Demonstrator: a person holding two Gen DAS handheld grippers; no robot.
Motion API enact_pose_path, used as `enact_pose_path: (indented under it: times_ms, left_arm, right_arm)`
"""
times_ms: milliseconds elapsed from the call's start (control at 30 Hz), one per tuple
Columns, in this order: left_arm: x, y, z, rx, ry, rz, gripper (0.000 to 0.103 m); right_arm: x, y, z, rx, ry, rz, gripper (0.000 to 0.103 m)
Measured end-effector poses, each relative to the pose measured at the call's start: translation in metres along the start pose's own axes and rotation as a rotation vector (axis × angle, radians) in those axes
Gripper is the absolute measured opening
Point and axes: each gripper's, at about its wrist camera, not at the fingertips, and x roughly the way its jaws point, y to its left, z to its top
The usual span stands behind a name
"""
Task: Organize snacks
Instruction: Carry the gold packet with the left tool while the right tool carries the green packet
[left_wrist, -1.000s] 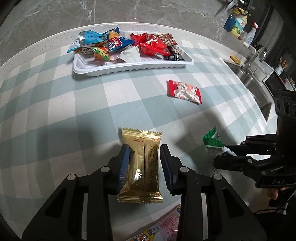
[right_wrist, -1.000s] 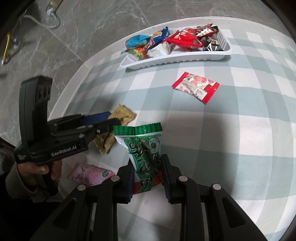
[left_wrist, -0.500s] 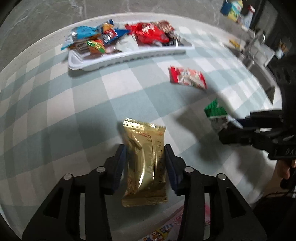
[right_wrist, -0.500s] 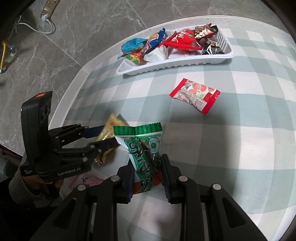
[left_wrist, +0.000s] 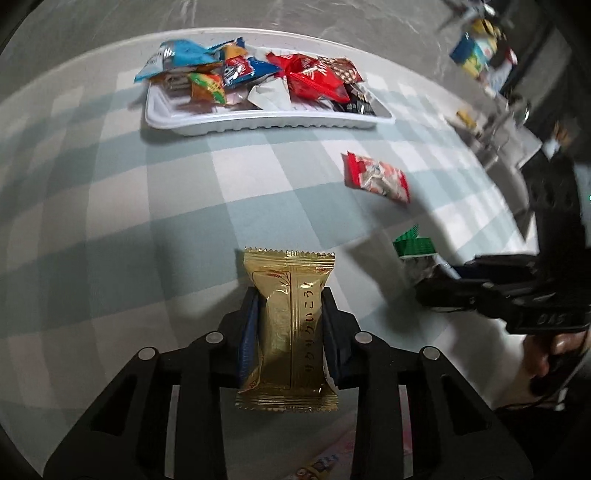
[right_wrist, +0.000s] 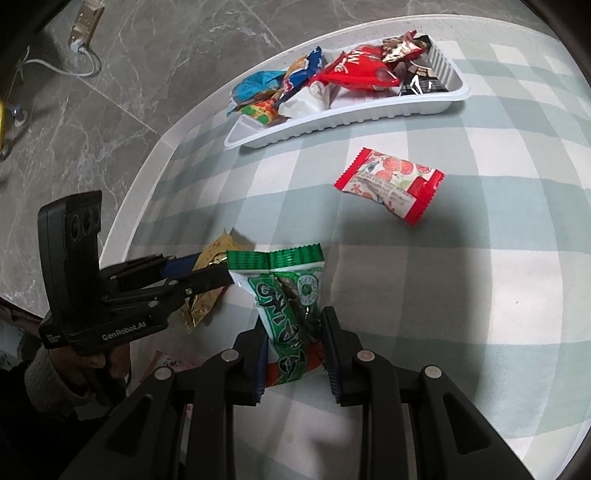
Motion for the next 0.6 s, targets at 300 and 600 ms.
enact_pose_path:
  times_ms: [300, 600]
  left_arm:
    - [-0.014, 0.010, 0.023, -0.107, -0.048, -0.093, 0.029]
    - [-0.022, 0.021, 0.092, -0.141, -0.116, -0.147, 0.029]
  right_arm:
    - [-0.005, -0.009, 0.014, 0.077, -0.018, 0.071, 0.028]
    - [-0.014, -0.020, 0.066, 0.122, -0.088, 0.131, 0.028]
